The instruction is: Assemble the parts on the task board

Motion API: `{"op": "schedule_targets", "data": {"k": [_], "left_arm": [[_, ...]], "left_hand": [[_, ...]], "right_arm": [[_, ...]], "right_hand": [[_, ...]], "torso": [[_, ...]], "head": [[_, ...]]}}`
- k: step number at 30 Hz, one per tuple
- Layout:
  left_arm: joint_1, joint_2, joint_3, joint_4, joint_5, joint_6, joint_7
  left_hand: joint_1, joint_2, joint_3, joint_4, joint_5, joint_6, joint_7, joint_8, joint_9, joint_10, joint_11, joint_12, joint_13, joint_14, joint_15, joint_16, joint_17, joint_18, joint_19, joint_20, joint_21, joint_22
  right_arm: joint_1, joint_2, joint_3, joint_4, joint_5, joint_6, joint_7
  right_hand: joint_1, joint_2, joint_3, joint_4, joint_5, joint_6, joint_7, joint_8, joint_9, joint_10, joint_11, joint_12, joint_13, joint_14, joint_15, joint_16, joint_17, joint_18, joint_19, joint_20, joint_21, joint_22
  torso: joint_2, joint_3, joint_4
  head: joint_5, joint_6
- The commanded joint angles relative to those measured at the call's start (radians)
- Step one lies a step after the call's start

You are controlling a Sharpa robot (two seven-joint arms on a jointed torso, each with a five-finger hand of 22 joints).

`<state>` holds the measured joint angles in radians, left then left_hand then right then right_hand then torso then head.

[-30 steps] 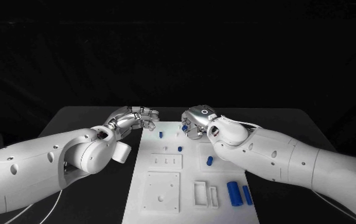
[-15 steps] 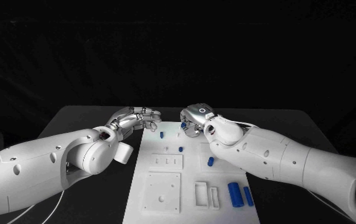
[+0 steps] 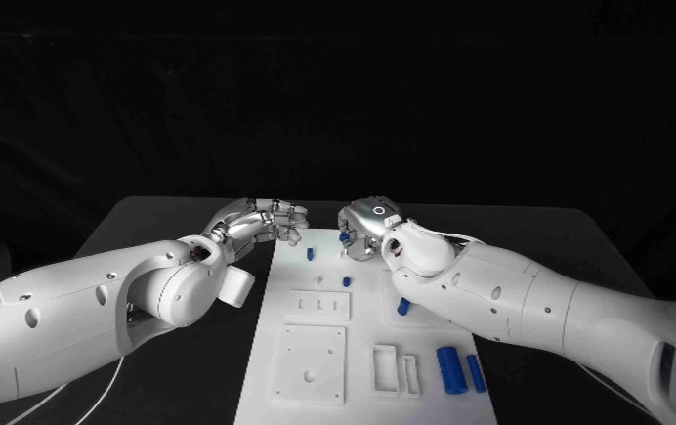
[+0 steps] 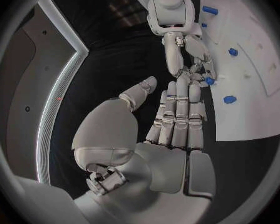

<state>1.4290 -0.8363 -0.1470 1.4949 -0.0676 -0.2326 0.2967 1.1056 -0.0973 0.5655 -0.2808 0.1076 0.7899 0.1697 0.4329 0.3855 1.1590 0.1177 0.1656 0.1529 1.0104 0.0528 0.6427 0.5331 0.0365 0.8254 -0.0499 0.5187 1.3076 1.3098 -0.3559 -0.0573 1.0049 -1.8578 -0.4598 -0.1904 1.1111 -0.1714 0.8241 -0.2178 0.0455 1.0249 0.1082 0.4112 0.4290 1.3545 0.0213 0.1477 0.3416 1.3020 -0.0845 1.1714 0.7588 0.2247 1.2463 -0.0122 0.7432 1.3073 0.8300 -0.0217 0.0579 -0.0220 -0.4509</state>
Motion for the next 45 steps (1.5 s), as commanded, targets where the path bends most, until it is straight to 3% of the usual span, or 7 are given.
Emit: {"op": "schedule_targets", "data": {"k": [1,20,25,32,36,38,45], "left_arm": [[0.005,0.0,0.001,0.005,-0.007,-0.002,0.005],[0.015,-0.003,0.001,0.009,-0.009,-0.005,0.004],[0.016,-0.005,0.001,0.008,-0.009,-0.006,0.003],[0.018,-0.011,0.001,0.004,-0.009,-0.01,0.003],[0.02,-0.013,0.001,-0.004,-0.009,-0.012,0.004],[0.02,-0.015,0.001,-0.008,-0.009,-0.013,0.004],[0.021,-0.024,0.001,-0.013,-0.009,-0.014,0.004]], "left_hand": [[0.007,-0.002,0.005,-0.002,0.002,-0.004,0.006,-0.004,0.001,-0.003,0.002,-0.004,0.0,-0.005,0.0,-0.003,-0.001,0.017,-0.006,0.002,0.003,0.018],[0.007,-0.004,0.005,-0.003,0.002,-0.004,0.006,-0.004,0.002,-0.002,0.002,-0.005,0.0,-0.005,0.0,-0.003,0.0,0.017,-0.006,0.003,0.004,0.018],[0.007,-0.005,0.005,-0.003,0.001,-0.004,0.006,-0.004,0.002,-0.003,0.002,-0.005,0.0,-0.005,0.0,-0.003,0.0,0.017,-0.006,0.003,0.004,0.018],[0.006,-0.006,0.005,-0.003,0.0,-0.006,0.007,-0.005,0.001,-0.004,0.003,-0.007,0.0,-0.005,0.0,-0.003,0.0,0.017,-0.006,0.003,0.004,0.018],[0.007,-0.007,0.005,-0.003,0.0,-0.006,0.007,-0.005,0.001,-0.004,0.003,-0.007,0.0,-0.005,0.0,-0.003,0.0,0.017,-0.006,0.003,0.004,0.017],[0.007,-0.008,0.005,-0.003,0.0,-0.006,0.007,-0.005,0.001,-0.004,0.003,-0.008,0.0,-0.005,0.0,-0.003,0.0,0.017,-0.006,0.003,0.004,0.017],[0.008,-0.009,0.005,-0.003,-0.001,-0.007,0.008,-0.005,0.002,-0.006,0.004,-0.009,-0.001,-0.005,0.0,-0.004,0.0,0.017,-0.006,0.002,0.004,0.017]], "right_arm": [[-0.003,0.001,-0.002,-0.004,-0.015,0.007,-0.002],[-0.005,0.013,-0.002,-0.03,0.03,0.013,0.011],[-0.004,0.006,-0.002,-0.031,0.088,-0.02,0.035],[-0.002,-0.028,-0.002,0.011,0.118,-0.04,0.059],[0.006,-0.059,0.001,0.057,0.127,-0.039,0.071],[0.011,-0.079,0.012,0.085,0.133,-0.036,0.074],[0.018,-0.185,0.096,0.189,0.172,-0.011,0.088]], "right_hand": [[0.005,-0.001,0.005,0.003,0.003,0.018,-0.011,0.004,0.071,-0.005,0.0,0.003,-0.001,0.0,-0.005,0.005,0.001,0.037,-0.002,-0.003,0.003,0.02],[0.002,-0.013,0.007,0.014,0.003,0.004,-0.006,-0.007,0.074,-0.024,0.006,-0.009,0.012,-0.004,0.0,0.0,-0.003,0.037,-0.011,-0.001,0.002,0.018],[-0.022,-0.096,-0.024,0.014,0.005,-0.088,0.033,-0.063,0.052,-0.131,0.044,-0.073,-0.009,-0.002,0.035,-0.004,-0.007,0.037,-0.016,-0.003,0.002,0.017],[-0.062,-0.124,-0.153,-0.021,0.036,-0.179,0.076,-0.117,0.024,-0.256,0.09,-0.087,-0.059,-0.008,0.082,-0.002,-0.01,0.037,-0.035,0.0,-0.001,0.017],[-0.081,-0.124,-0.222,-0.037,0.086,-0.185,0.047,-0.118,0.02,-0.27,0.096,-0.083,-0.085,-0.012,0.088,0.001,-0.014,0.037,-0.041,0.001,-0.005,0.014],[-0.087,-0.124,-0.24,-0.04,0.096,-0.185,0.044,-0.117,0.019,-0.269,0.097,-0.082,-0.09,-0.013,0.088,0.002,-0.015,0.037,-0.041,0.001,-0.006,0.014],[-0.072,-0.117,-0.261,-0.037,0.122,-0.171,0.06,-0.109,0.018,-0.206,0.078,-0.056,-0.094,-0.01,0.071,0.007,-0.019,0.037,-0.035,-0.003,-0.007,0.011]], "torso": [[0.007,-0.0028,0.0045],[0.012,-0.0044,0.0038],[0.012,-0.0053,0.0018],[0.012,-0.0052,-0.0002],[0.012,-0.0044,-0.0021],[0.012,-0.0043,-0.0019],[0.013,-0.0016,-0.0047]], "head": [[-0.001,0.0],[0.0,0.0],[0.003,0.0],[0.005,0.0],[0.006,0.003],[0.006,0.005],[0.004,0.017]]}}
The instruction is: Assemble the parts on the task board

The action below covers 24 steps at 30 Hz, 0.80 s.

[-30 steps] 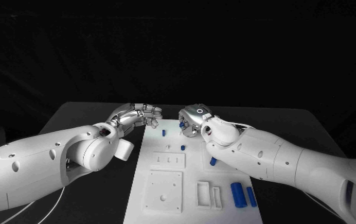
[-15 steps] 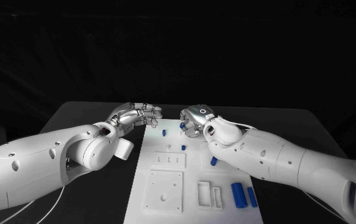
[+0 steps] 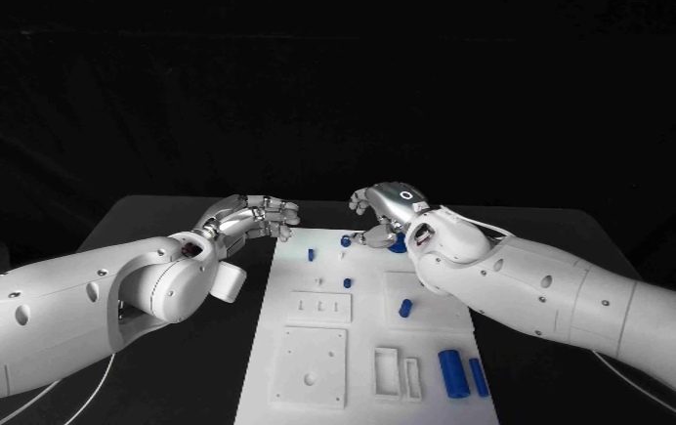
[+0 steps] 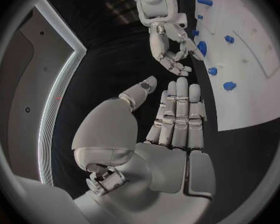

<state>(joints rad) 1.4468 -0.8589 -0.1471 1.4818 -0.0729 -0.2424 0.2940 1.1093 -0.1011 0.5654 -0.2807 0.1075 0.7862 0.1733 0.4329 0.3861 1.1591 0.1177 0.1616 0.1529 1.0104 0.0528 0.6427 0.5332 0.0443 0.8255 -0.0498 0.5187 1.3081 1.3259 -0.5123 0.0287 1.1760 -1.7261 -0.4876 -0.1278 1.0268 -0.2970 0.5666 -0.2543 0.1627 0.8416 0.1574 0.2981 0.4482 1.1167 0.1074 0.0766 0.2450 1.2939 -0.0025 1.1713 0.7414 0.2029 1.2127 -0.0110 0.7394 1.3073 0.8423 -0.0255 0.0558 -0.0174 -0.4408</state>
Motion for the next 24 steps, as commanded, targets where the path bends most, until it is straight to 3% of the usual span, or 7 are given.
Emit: {"op": "schedule_targets", "data": {"k": [1,9,11,12,13,15,24], "left_arm": [[0.003,-0.002,0.001,-0.001,-0.003,-0.004,0.006],[0.003,-0.004,0.001,-0.01,-0.003,0.0,0.007],[0.003,-0.003,0.001,-0.011,-0.003,0.001,0.007],[0.003,-0.002,0.001,-0.012,-0.003,0.001,0.007],[0.003,-0.001,0.001,-0.014,-0.003,0.002,0.007],[0.003,0.004,0.001,-0.019,-0.003,0.004,0.007],[0.002,0.019,0.0,-0.034,-0.003,0.01,0.008]], "left_hand": [[0.004,-0.005,0.005,-0.003,-0.001,-0.003,0.004,-0.005,0.001,-0.006,0.004,-0.005,-0.001,-0.005,0.0,-0.004,0.0,0.009,-0.006,0.002,0.004,0.017],[0.005,-0.006,0.006,-0.003,-0.001,-0.003,0.004,-0.005,0.001,-0.006,0.004,-0.006,-0.001,-0.005,0.0,-0.004,0.0,0.009,-0.007,0.002,0.004,0.017],[0.005,-0.006,0.006,-0.003,-0.001,-0.003,0.004,-0.005,0.001,-0.006,0.004,-0.006,-0.001,-0.005,0.0,-0.004,0.0,0.009,-0.007,0.002,0.004,0.017],[0.005,-0.006,0.006,-0.003,-0.001,-0.003,0.004,-0.005,0.001,-0.006,0.004,-0.006,-0.001,-0.005,0.0,-0.004,0.0,0.009,-0.007,0.002,0.004,0.017],[0.005,-0.006,0.006,-0.003,-0.001,-0.003,0.004,-0.005,0.001,-0.006,0.004,-0.006,-0.001,-0.005,0.0,-0.004,0.0,0.009,-0.007,0.002,0.004,0.017],[0.005,-0.006,0.006,-0.003,-0.001,-0.003,0.004,-0.005,0.001,-0.006,0.004,-0.006,-0.001,-0.005,0.0,-0.004,0.0,0.009,-0.007,0.002,0.004,0.017],[0.005,-0.004,0.006,-0.003,-0.001,-0.003,0.004,-0.005,0.001,-0.006,0.005,-0.007,-0.001,-0.006,0.0,-0.004,0.0,0.009,-0.007,0.003,0.004,0.017]], "right_arm": [[0.004,-0.042,0.018,0.023,0.047,0.022,0.025],[0.025,-0.138,0.037,0.02,0.184,0.129,0.034],[0.026,-0.145,0.037,0.002,0.209,0.164,0.041],[0.026,-0.147,0.037,-0.004,0.208,0.177,0.042],[0.026,-0.147,0.037,-0.015,0.209,0.196,0.043],[0.026,-0.142,0.037,-0.036,0.215,0.23,0.047],[0.019,-0.107,0.036,-0.087,0.227,0.298,0.066]], "right_hand": [[0.019,0.011,-0.001,0.0,0.002,0.017,0.016,0.006,-0.001,0.048,-0.014,0.024,0.006,-0.002,-0.017,0.007,-0.002,0.059,0.0,-0.005,-0.002,0.011],[0.088,0.014,0.032,0.0,-0.046,0.034,-0.005,0.01,-0.006,0.207,-0.065,0.171,0.105,-0.002,-0.064,0.019,0.007,0.059,0.011,-0.006,0.006,0.015],[0.085,0.017,0.014,0.002,-0.042,0.036,-0.02,0.006,-0.009,0.193,-0.083,0.343,0.257,-0.005,-0.083,0.018,0.01,0.059,0.012,-0.008,0.006,0.014],[0.085,0.017,0.007,-0.001,-0.03,0.034,-0.027,0.003,-0.011,0.182,-0.087,0.427,0.332,-0.001,-0.073,0.023,0.014,0.059,0.016,-0.012,0.008,0.015],[0.092,0.015,-0.005,-0.014,-0.02,0.032,-0.024,-0.003,-0.015,0.09,-0.082,0.599,0.499,0.001,-0.1,0.035,0.026,0.058,0.023,-0.018,0.016,0.018],[0.041,0.012,-0.049,-0.006,-0.001,0.028,-0.02,-0.01,-0.02,0.025,-0.087,0.845,0.715,0.003,-0.069,0.074,0.062,0.059,0.038,-0.021,0.035,0.024],[0.018,0.05,-0.074,-0.025,0.034,0.02,-0.01,-0.021,-0.029,-0.046,-0.074,1.05,0.887,-0.016,-0.075,0.133,0.144,0.059,0.046,-0.04,0.084,0.024]], "torso": [[0.0,0.0028,-0.0032],[-0.004,0.0107,-0.019],[-0.006,0.0135,-0.024],[-0.006,0.0148,-0.0258],[-0.006,0.0151,-0.0262],[-0.006,0.0174,-0.0283],[-0.005,0.0177,-0.0278]], "head": [[-0.001,0.007],[0.006,0.012],[0.01,0.012],[0.011,0.011],[0.011,0.011],[0.013,0.012],[0.005,0.008]]}}
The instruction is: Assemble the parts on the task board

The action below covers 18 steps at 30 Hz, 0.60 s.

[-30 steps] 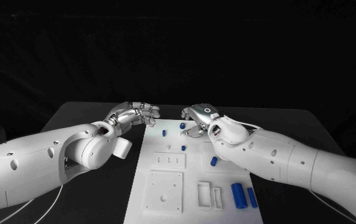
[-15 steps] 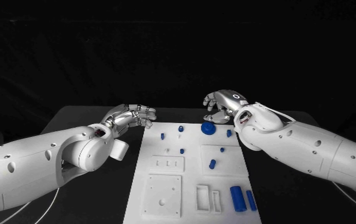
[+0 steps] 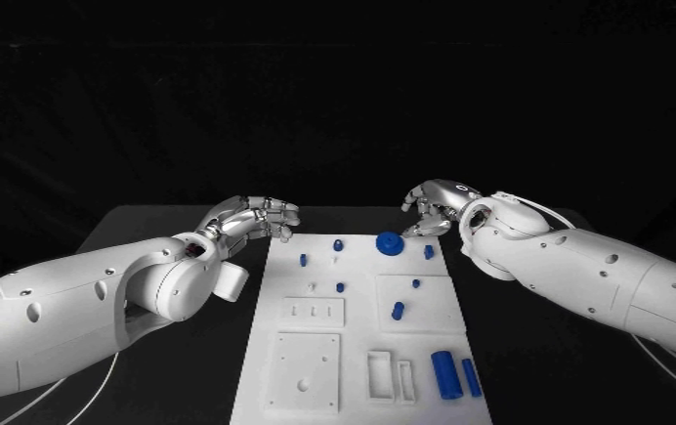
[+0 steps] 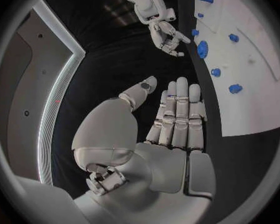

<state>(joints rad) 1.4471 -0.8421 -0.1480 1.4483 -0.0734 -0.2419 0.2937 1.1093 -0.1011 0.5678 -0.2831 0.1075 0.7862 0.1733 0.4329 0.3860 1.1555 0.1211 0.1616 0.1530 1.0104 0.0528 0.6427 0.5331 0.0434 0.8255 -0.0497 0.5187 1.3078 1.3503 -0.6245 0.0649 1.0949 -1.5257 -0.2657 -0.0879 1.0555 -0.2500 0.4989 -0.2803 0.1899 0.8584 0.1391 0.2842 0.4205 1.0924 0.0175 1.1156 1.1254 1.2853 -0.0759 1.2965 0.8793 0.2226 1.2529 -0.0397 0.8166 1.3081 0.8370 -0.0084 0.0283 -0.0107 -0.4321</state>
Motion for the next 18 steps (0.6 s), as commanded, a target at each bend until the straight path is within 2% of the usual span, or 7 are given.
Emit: {"op": "schedule_targets", "data": {"k": [1,6,12,18], "left_arm": [[0.002,0.002,0.001,-0.001,-0.003,0.009,0.009],[0.002,0.004,0.001,-0.002,-0.003,0.011,0.008],[0.002,0.004,0.001,-0.002,-0.003,0.012,0.008],[0.002,0.003,0.001,-0.002,-0.003,0.011,0.009]], "left_hand": [[0.005,-0.004,0.004,0.0,-0.001,-0.003,0.004,-0.006,0.001,-0.003,0.001,-0.007,-0.001,-0.006,0.0,-0.004,0.0,0.01,-0.007,0.003,0.004,0.017],[0.005,-0.004,0.004,0.0,-0.001,-0.003,0.005,-0.006,0.001,-0.003,0.001,-0.007,-0.001,-0.006,0.0,-0.004,0.0,0.01,-0.007,0.003,0.004,0.017],[0.005,-0.003,0.004,0.0,-0.001,-0.003,0.005,-0.006,0.001,-0.003,0.002,-0.007,-0.001,-0.006,0.0,-0.004,-0.001,0.01,-0.007,0.003,0.004,0.017],[0.005,-0.003,0.004,0.0,-0.001,-0.004,0.005,-0.006,0.001,-0.003,0.002,-0.008,-0.001,-0.006,0.0,-0.004,-0.001,0.01,-0.007,0.003,0.004,0.017]], "right_arm": [[-0.008,0.01,-0.001,-0.012,0.038,0.08,0.03],[-0.017,0.026,-0.002,-0.033,0.05,0.091,0.043],[-0.025,0.036,-0.002,-0.038,0.055,0.104,0.05],[-0.037,0.052,-0.004,-0.05,0.059,0.109,0.055]], "right_hand": [[-0.014,0.006,-0.008,0.001,0.01,0.003,0.009,-0.007,-0.001,-0.022,0.016,0.018,0.011,-0.007,-0.001,0.01,0.01,0.039,0.006,-0.012,0.01,0.023],[-0.023,0.017,-0.016,-0.003,0.023,0.002,0.01,-0.008,-0.002,-0.024,0.018,0.038,0.024,-0.008,0.0,0.017,0.026,0.039,0.006,-0.016,0.021,0.023],[-0.026,0.027,-0.022,-0.005,0.029,0.005,0.01,-0.006,-0.001,-0.023,0.017,0.05,0.031,-0.008,0.0,0.02,0.035,0.039,0.005,-0.018,0.029,0.023],[-0.021,0.043,-0.022,-0.007,0.03,0.015,0.008,-0.001,0.0,-0.022,0.015,0.06,0.035,-0.008,-0.002,0.022,0.044,0.039,0.004,-0.02,0.036,0.022]], "torso": [[0.0,0.0006,0.0],[0.002,0.0001,0.0015],[0.001,-0.0026,0.0036],[0.001,-0.0027,0.0013]], "head": [[-0.001,-0.003],[-0.001,-0.005],[-0.001,-0.01],[0.002,-0.014]]}}
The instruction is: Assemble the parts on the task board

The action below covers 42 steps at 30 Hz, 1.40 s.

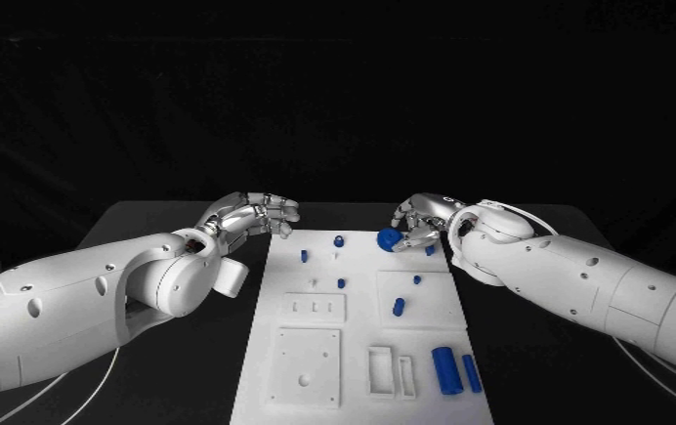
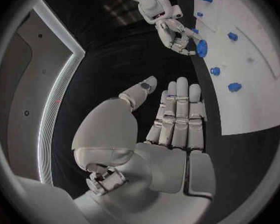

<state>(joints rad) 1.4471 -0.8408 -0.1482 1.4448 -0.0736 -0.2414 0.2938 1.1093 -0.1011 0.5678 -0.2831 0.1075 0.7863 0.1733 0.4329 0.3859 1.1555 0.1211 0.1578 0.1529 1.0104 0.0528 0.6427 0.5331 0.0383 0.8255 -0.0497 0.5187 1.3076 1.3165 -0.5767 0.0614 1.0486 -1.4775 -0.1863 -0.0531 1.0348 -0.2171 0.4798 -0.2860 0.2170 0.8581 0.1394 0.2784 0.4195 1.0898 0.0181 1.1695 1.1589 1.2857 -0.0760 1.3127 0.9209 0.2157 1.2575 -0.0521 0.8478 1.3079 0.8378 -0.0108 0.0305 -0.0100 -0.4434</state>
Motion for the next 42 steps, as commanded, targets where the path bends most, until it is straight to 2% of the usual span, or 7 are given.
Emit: {"op": "schedule_targets", "data": {"k": [1,5,11,18,26,35,42], "left_arm": [[0.002,0.001,0.001,0.002,-0.003,0.01,0.009],[0.002,0.001,0.001,0.002,-0.003,0.011,0.008],[0.002,0.001,0.001,0.002,-0.003,0.01,0.008],[0.002,0.0,0.001,0.003,-0.004,0.011,0.008],[0.002,0.0,0.001,0.004,-0.004,0.011,0.007],[0.002,-0.001,0.001,0.005,-0.004,0.011,0.006],[0.002,-0.001,0.001,0.007,-0.005,0.011,0.006]], "left_hand": [[0.005,-0.003,0.004,0.0,-0.001,-0.004,0.005,-0.006,0.001,-0.003,0.002,-0.004,-0.001,-0.006,0.0,-0.004,0.0,0.015,-0.007,0.003,0.004,0.017],[0.005,-0.003,0.004,0.0,-0.001,-0.004,0.005,-0.006,0.002,-0.003,0.002,-0.004,-0.001,-0.006,0.0,-0.004,0.0,0.015,-0.007,0.003,0.004,0.017],[0.005,-0.003,0.004,0.0,-0.001,-0.004,0.005,-0.006,0.002,-0.003,0.002,-0.004,-0.001,-0.006,0.0,-0.004,0.0,0.015,-0.007,0.003,0.004,0.017],[0.005,-0.003,0.004,0.001,-0.001,-0.004,0.005,-0.006,0.002,-0.003,0.002,-0.005,-0.001,-0.006,0.0,-0.004,0.0,0.015,-0.007,0.003,0.004,0.017],[0.005,-0.003,0.004,0.0,-0.001,-0.004,0.005,-0.006,0.002,-0.003,0.002,-0.005,-0.001,-0.006,0.0,-0.004,0.0,0.015,-0.008,0.003,0.004,0.017],[0.005,-0.004,0.004,0.0,-0.001,-0.004,0.005,-0.006,0.002,-0.003,0.002,-0.006,-0.001,-0.006,0.0,-0.004,0.0,0.015,-0.008,0.003,0.004,0.017],[0.005,-0.004,0.004,0.0,-0.001,-0.005,0.005,-0.006,0.002,-0.003,0.002,-0.006,-0.001,-0.006,0.0,-0.005,0.0,0.015,-0.008,0.003,0.004,0.017]], "right_arm": [[-0.003,0.005,-0.001,-0.004,0.011,0.029,0.021],[-0.004,0.007,-0.001,-0.006,0.011,0.031,0.022],[-0.004,0.012,-0.001,-0.014,0.016,0.041,0.022],[-0.004,0.016,-0.003,-0.018,0.018,0.052,0.021],[-0.005,0.022,-0.007,-0.014,-0.028,0.043,-0.001],[-0.008,0.024,-0.011,-0.005,-0.07,0.032,-0.02],[-0.013,0.032,-0.019,-0.001,-0.104,0.014,-0.032]], "right_hand": [[0.0,0.011,-0.003,-0.001,0.003,0.016,0.007,0.005,0.001,-0.019,0.015,0.006,0.002,-0.008,-0.002,0.006,0.002,0.046,-0.001,-0.008,0.005,0.023],[0.002,0.025,0.0,0.0,0.001,0.02,0.006,0.006,0.002,-0.019,0.014,0.009,0.003,-0.008,-0.003,0.006,0.007,0.046,-0.002,-0.008,0.009,0.022],[0.003,0.053,0.02,0.005,-0.031,0.028,0.005,0.008,0.0,-0.018,0.012,0.013,0.003,-0.007,-0.004,0.004,0.015,0.046,-0.005,-0.007,0.016,0.021],[-0.002,0.072,0.051,0.012,-0.052,0.044,0.0,0.013,0.0,-0.015,0.008,0.016,0.003,-0.005,-0.008,0.001,0.022,0.046,-0.007,-0.005,0.022,0.021],[-0.03,0.06,0.056,0.014,-0.046,0.061,-0.007,0.019,0.001,-0.009,0.002,0.022,0.006,-0.002,-0.014,-0.001,0.032,0.046,-0.008,-0.005,0.032,0.021],[-0.033,0.059,0.055,0.008,-0.051,0.074,-0.011,0.025,0.003,0.007,-0.003,0.034,0.016,0.0,-0.018,-0.003,0.036,0.046,-0.006,-0.007,0.037,0.021],[-0.038,0.056,0.054,0.008,-0.054,0.081,-0.014,0.029,0.005,0.016,-0.005,0.041,0.021,0.001,-0.02,-0.003,0.039,0.046,-0.004,-0.008,0.042,0.021]], "torso": [[0.0,-0.0003,-0.0009],[0.0,-0.0003,-0.0002],[-0.001,-0.0001,-0.002],[-0.001,0.001,-0.0028],[-0.001,0.0015,-0.0021],[-0.001,0.0018,-0.0034],[-0.001,0.0016,-0.0024]], "head": [[0.001,-0.003],[0.002,-0.005],[0.003,-0.007],[0.004,-0.009],[0.003,-0.011],[0.003,-0.012],[0.003,-0.013]]}}
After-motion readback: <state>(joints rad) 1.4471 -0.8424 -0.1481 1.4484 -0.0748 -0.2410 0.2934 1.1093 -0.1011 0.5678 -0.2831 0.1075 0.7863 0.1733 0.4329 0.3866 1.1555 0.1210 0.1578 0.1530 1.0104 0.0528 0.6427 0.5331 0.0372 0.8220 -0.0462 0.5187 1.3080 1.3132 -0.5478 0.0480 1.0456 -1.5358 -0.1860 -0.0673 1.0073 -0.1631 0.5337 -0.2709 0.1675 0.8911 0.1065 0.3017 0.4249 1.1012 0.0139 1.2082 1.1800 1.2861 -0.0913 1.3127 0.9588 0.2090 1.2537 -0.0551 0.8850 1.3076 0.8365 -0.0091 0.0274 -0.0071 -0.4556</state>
